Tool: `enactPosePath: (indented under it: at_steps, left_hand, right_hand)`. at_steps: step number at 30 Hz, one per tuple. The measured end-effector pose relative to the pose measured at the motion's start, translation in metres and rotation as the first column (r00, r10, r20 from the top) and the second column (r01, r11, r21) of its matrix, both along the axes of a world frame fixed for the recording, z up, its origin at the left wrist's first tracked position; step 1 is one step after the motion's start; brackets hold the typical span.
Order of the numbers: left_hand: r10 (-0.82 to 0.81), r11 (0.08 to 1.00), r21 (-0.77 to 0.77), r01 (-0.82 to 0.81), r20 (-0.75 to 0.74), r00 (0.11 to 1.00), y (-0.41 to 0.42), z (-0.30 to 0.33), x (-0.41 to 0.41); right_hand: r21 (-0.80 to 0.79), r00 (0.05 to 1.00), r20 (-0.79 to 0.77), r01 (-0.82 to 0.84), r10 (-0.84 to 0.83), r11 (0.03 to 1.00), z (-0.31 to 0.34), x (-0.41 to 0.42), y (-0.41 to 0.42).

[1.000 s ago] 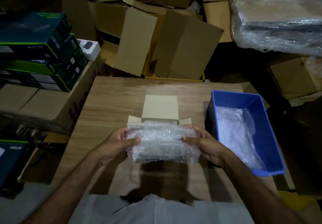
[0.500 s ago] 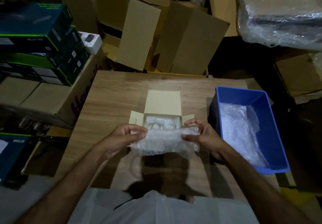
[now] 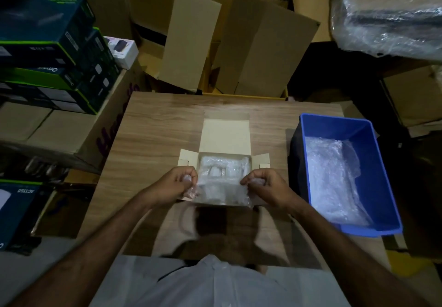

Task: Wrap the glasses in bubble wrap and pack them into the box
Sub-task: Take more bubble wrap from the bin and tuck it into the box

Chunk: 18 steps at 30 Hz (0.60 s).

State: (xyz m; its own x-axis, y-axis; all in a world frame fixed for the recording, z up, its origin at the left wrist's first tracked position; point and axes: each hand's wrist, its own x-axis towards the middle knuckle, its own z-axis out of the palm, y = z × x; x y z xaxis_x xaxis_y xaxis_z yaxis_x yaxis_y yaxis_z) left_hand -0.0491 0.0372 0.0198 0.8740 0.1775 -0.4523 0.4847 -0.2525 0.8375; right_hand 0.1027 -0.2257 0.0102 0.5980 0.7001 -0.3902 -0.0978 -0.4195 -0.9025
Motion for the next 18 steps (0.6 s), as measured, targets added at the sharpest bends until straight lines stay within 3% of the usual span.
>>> enactPosePath:
  at_steps: [4, 8, 11, 14, 18]
  left_hand:
    - [0.028, 0.998, -0.058, -0.033, -0.095, 0.995, 0.000, 0.007, 0.009]
    - [0.003, 0.994, 0.106, 0.005, -0.076, 0.997, 0.007, -0.004, 0.014]
    - [-0.136, 0.941, 0.309, 0.137, -0.024, 0.990, 0.005, -0.013, 0.017]
    - [-0.272, 0.794, 0.561, 0.236, -0.019, 0.962, -0.002, -0.015, 0.022]
    - [-0.488, 0.491, 0.792, 0.363, -0.095, 0.868, -0.009, -0.020, 0.026]
  right_hand:
    - [-0.073, 0.999, 0.038, -0.016, 0.019, 0.997, -0.003, 0.001, 0.003]
    - [-0.168, 0.954, 0.279, -0.063, 0.109, 0.984, -0.009, 0.004, 0.006]
    - [-0.317, 0.809, 0.473, -0.213, 0.348, 0.924, -0.012, 0.007, 0.009]
    - [-0.509, 0.614, 0.558, -0.278, 0.558, 0.815, -0.008, 0.006, 0.019]
    - [-0.602, 0.538, 0.509, -0.337, 0.672, 0.724, -0.013, 0.002, 0.028]
